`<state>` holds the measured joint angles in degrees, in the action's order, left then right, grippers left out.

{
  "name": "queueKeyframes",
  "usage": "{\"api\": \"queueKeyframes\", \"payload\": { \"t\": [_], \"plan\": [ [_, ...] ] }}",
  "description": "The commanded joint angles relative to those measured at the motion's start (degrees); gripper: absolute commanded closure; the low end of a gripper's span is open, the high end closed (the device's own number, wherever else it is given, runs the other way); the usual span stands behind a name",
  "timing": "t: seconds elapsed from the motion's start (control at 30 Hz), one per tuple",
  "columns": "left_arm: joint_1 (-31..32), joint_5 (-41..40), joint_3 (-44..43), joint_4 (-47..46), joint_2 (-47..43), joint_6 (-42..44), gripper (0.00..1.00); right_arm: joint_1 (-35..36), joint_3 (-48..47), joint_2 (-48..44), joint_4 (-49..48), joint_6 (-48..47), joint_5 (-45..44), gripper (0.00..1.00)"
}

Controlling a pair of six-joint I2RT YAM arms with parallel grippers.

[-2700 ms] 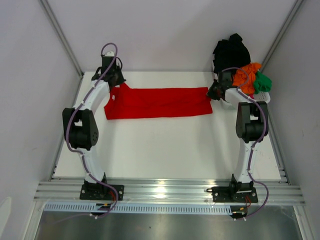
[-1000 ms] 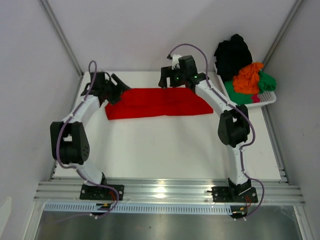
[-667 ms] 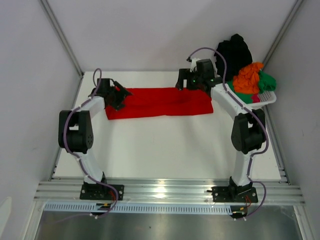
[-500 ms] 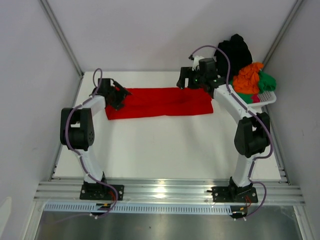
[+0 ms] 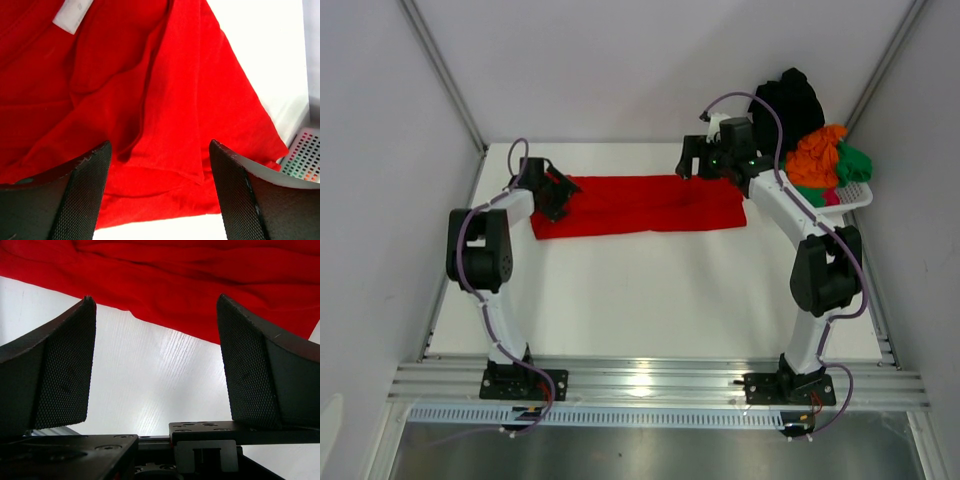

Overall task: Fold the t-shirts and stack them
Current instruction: Fold the tshirt

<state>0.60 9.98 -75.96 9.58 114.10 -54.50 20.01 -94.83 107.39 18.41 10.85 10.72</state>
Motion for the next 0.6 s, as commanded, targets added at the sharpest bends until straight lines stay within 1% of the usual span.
{"api": "queueKeyframes", "payload": {
  "t": [0.0,0.07,0.1,0.17,0.2,0.27,0.3,0.47,0.53,0.57],
  "plan": [
    [-0.43,-1.01,-2.79,-0.79,0.77,0.62,0.2,-0.23,-0.36,-1.31,-0.66,-0.57,-1.4,0.1],
    [-0.43,-0.84,-2.26,-1.59,0.68,0.71,0.24,-0.32,-0.36,-1.31,-0.57,-0.57,-1.67,0.1],
    [-0.43,-0.66,-2.35,-2.46,0.77,0.89,0.28,-0.32,-0.27,-1.31,-0.49,-0.48,-1.67,0.1],
    [-0.43,-0.22,-2.87,-2.64,1.38,1.33,0.31,-0.24,-0.18,-1.31,-0.57,-0.48,-1.84,0.1],
    [-0.43,0.04,-3.22,-2.9,1.73,1.33,0.36,-0.32,-0.1,-1.31,-0.66,-0.48,-2.02,0.1],
    [-0.43,0.66,-3.67,-3.17,2.43,1.33,0.41,-0.32,-0.01,-1.22,-0.66,-0.39,-2.11,0.1],
    [-0.43,0.83,-4.1,-3.34,2.53,1.33,0.43,-0.32,-0.01,-1.22,-0.49,-0.48,-2.19,0.1],
    [-0.43,1.18,-4.72,-2.82,2.96,1.77,0.44,-0.41,0.34,-1.4,-0.4,-1.09,-3.25,0.1],
    [-0.43,1.88,-5.95,-2.03,3.75,2.29,0.56,-0.41,0.43,-1.4,-0.48,-1.1,-3.43,0.1],
    [-0.43,2.5,-6.39,-1.94,3.93,2.29,0.63,-0.5,0.34,-1.31,-0.57,-1.1,-3.43,0.1]
  ]
}}
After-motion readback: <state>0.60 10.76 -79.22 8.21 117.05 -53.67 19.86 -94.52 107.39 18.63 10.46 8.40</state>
